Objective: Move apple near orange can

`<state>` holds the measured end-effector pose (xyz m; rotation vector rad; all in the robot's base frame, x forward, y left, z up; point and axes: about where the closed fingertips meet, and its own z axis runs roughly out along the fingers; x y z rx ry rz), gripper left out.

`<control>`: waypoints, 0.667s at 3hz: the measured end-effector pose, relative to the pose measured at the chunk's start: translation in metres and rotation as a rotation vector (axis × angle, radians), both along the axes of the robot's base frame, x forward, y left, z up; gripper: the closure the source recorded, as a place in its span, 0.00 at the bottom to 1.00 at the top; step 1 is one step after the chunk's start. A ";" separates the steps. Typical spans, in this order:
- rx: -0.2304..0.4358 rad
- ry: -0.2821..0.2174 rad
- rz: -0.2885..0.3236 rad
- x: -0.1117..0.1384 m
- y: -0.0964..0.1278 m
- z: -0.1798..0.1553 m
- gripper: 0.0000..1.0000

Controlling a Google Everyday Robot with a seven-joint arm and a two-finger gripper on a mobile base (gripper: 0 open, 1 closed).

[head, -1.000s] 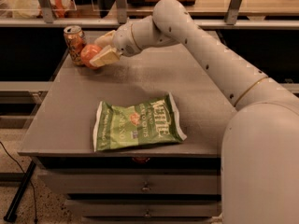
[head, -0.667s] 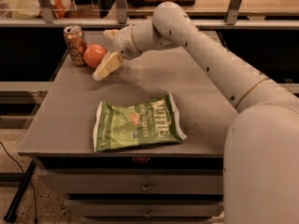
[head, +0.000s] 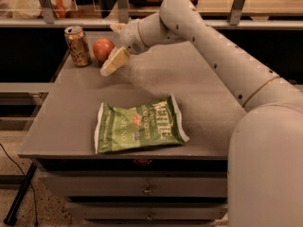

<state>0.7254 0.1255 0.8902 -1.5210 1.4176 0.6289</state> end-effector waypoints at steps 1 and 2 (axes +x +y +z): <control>-0.090 -0.079 -0.046 0.014 -0.027 0.017 0.00; -0.178 -0.130 -0.090 0.027 -0.058 0.029 0.00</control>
Offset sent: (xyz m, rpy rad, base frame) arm 0.0450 -0.1049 0.0502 -0.2839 -0.1926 -0.1509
